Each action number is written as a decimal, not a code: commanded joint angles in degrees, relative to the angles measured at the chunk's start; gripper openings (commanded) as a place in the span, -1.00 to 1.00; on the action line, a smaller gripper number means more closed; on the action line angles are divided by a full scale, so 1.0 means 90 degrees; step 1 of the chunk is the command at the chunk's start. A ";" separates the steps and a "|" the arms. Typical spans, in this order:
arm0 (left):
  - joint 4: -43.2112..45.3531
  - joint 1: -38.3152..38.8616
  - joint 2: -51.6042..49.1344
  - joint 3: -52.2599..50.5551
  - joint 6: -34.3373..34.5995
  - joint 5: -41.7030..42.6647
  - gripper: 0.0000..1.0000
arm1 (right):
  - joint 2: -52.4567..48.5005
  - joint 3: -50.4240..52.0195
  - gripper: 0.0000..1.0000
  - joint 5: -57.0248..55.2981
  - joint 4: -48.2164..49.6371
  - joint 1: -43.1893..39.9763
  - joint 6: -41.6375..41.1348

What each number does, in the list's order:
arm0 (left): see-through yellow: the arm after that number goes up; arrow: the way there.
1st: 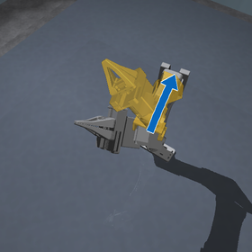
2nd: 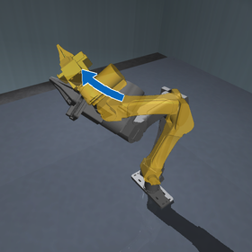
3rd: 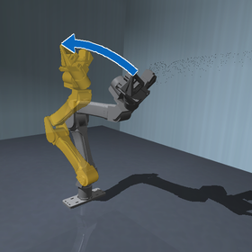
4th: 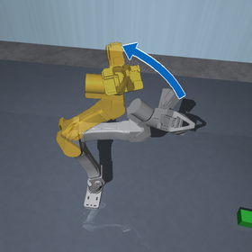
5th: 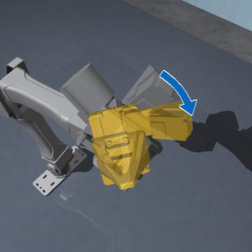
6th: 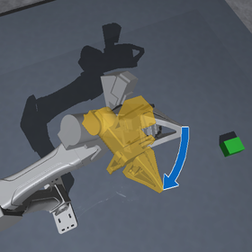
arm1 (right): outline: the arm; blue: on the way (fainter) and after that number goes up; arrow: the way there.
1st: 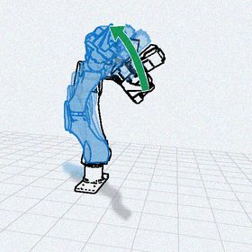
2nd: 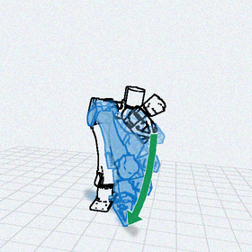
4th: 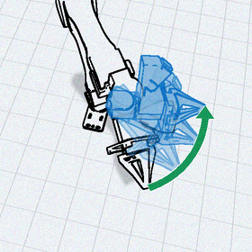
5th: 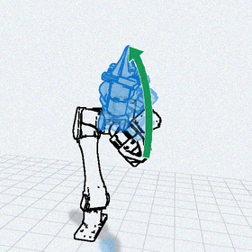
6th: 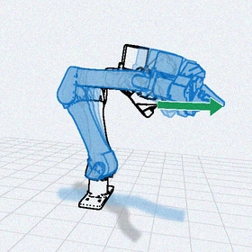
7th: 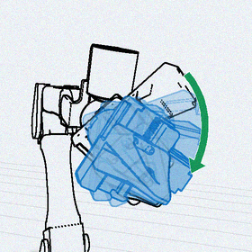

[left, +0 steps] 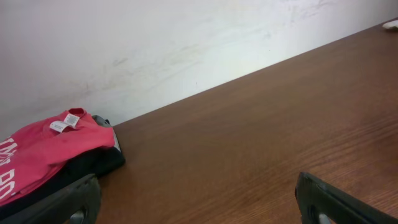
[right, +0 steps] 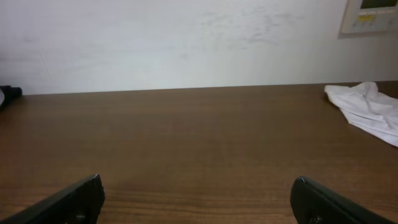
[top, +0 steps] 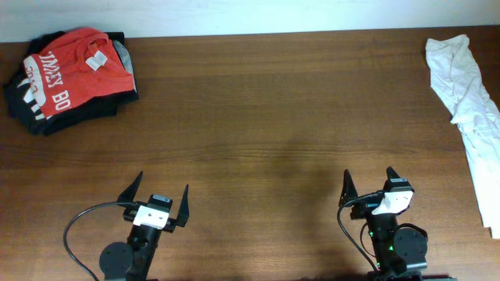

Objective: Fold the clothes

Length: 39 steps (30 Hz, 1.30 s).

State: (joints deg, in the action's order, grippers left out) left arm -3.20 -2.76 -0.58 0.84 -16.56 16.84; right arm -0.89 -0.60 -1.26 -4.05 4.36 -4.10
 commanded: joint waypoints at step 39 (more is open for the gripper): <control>-0.0010 -0.0044 0.0027 -0.0036 -0.0027 -0.0019 0.98 | 0.0078 0.0032 0.97 0.0736 0.0000 -0.0529 0.0097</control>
State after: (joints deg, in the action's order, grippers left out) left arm -3.20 -2.76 -0.58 0.84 -16.56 16.84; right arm -0.89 -0.60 4.19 -3.84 -0.03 -3.18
